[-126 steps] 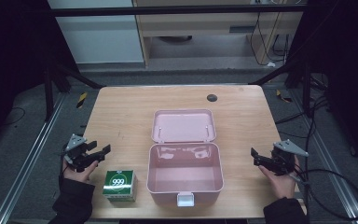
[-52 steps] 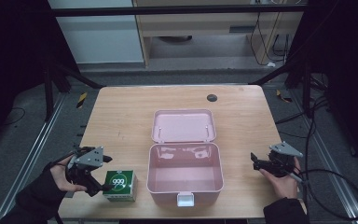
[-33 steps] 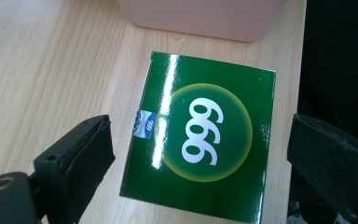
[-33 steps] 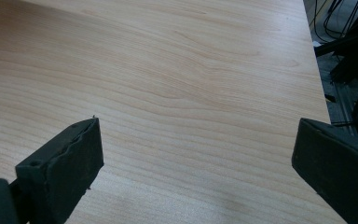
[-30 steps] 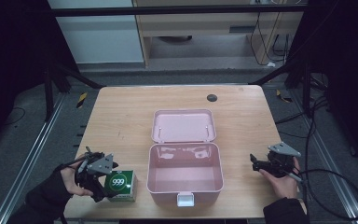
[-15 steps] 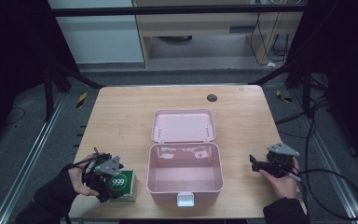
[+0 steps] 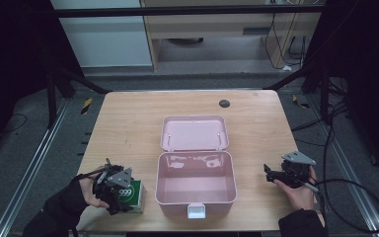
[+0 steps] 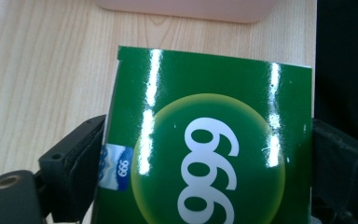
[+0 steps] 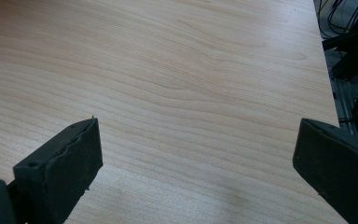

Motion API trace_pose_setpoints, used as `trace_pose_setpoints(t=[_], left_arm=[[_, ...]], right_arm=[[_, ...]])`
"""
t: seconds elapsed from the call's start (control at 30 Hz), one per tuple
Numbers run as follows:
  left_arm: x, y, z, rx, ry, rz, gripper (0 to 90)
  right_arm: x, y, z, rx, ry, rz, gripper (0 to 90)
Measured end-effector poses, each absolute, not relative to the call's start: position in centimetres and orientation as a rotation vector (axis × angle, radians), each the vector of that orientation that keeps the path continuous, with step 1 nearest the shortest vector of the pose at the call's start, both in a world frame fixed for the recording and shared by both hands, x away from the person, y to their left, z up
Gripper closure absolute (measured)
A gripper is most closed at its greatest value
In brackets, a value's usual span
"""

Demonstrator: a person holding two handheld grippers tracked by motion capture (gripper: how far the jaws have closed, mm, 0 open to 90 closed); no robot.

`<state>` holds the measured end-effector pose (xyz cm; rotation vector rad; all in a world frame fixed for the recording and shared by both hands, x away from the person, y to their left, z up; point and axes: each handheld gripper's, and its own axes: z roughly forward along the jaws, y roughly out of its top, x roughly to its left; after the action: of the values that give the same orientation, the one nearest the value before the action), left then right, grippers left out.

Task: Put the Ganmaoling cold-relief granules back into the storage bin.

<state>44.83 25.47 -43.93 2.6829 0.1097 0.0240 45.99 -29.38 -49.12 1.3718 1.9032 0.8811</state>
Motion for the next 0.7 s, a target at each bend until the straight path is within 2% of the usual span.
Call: trace_pose_setpoints(t=[0.7], left_arm=[[44.76, 25.58, -43.28, 2.664, 0.104, -0.036, 14.2]], right_arm=[[46.03, -29.31, -49.22, 1.383, 1.922, 0.870, 1.8]])
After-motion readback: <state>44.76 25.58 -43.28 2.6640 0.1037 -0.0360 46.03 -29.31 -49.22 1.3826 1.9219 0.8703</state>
